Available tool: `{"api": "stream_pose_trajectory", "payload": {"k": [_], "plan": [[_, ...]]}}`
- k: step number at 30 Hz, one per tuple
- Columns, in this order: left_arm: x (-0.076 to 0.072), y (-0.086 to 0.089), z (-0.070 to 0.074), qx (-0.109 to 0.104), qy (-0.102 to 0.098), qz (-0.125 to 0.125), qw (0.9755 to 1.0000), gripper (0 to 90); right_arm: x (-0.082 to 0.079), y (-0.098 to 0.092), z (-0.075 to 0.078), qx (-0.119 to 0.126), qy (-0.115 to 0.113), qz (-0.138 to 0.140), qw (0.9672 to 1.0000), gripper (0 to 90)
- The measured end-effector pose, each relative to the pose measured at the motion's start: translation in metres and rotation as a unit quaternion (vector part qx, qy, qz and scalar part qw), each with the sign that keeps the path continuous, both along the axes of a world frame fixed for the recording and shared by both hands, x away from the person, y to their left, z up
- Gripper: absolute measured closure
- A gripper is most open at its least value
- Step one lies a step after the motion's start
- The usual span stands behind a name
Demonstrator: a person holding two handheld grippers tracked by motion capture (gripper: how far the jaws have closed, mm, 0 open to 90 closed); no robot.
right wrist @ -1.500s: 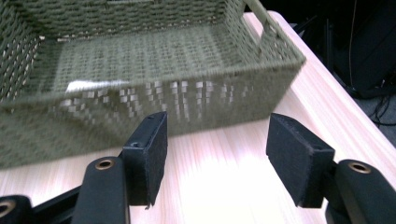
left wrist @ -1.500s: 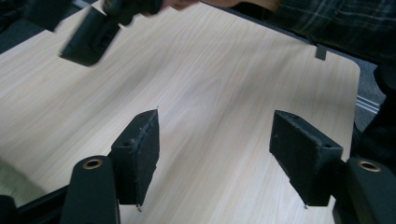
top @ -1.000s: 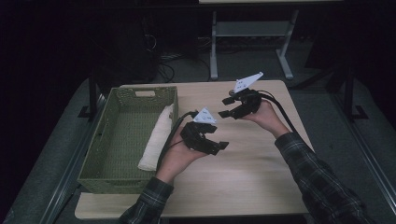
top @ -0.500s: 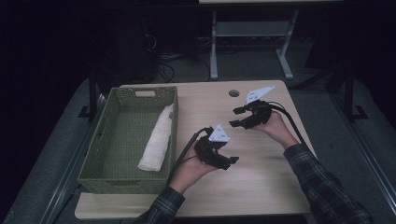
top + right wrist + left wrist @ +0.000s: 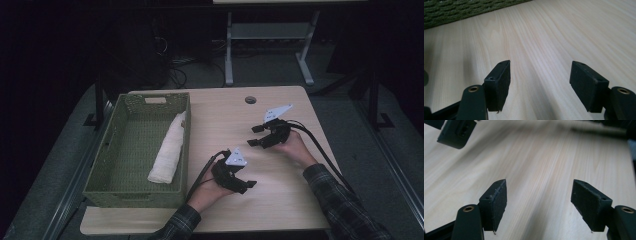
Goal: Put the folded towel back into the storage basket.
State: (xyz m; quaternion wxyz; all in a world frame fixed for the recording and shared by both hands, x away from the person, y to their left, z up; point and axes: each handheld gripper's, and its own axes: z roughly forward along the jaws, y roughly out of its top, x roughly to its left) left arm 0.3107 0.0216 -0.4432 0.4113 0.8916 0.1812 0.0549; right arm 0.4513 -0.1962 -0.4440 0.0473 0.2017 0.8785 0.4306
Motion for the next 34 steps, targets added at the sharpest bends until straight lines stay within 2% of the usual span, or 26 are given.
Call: {"api": "stream_pose_trajectory", "payload": {"k": [2,6,12,15,18,21,22,26,34], "plan": [[0.000,0.000,-0.006,0.001,0.008,0.002,1.0000,27.7,-0.002,-0.001,-0.005,-0.002,0.001,0.000,1.0000,32.0],[0.000,-0.002,-0.013,0.012,0.007,-0.004,0.9999,26.4,-0.005,-0.002,-0.013,-0.009,0.002,-0.002,1.0000,30.9],[-0.001,-0.005,-0.022,0.039,0.008,-0.013,0.9991,23.5,-0.009,-0.006,-0.025,-0.017,0.008,-0.008,0.9998,28.9],[0.000,-0.006,-0.027,0.041,0.010,-0.013,0.9990,22.7,-0.011,-0.007,-0.030,-0.018,0.012,-0.010,0.9997,28.4],[-0.002,-0.006,-0.030,0.047,0.001,-0.017,0.9987,20.9,-0.011,-0.007,-0.034,-0.024,0.009,-0.011,0.9996,27.5],[-0.003,-0.006,-0.033,0.038,-0.008,-0.017,0.9991,19.2,-0.014,-0.006,-0.037,-0.027,-0.003,-0.010,0.9996,26.8],[-0.004,-0.006,-0.035,0.028,-0.010,-0.017,0.9994,18.2,-0.014,-0.005,-0.037,-0.026,-0.002,-0.010,0.9996,26.6],[-0.004,-0.006,-0.036,0.026,-0.012,-0.019,0.9994,16.6,-0.017,-0.003,-0.038,-0.037,-0.017,-0.007,0.9991,24.6],[-0.004,-0.006,-0.036,0.026,-0.010,-0.017,0.9995,16.1,-0.017,-0.002,-0.038,-0.040,-0.010,-0.015,0.9990,18.3]]}}
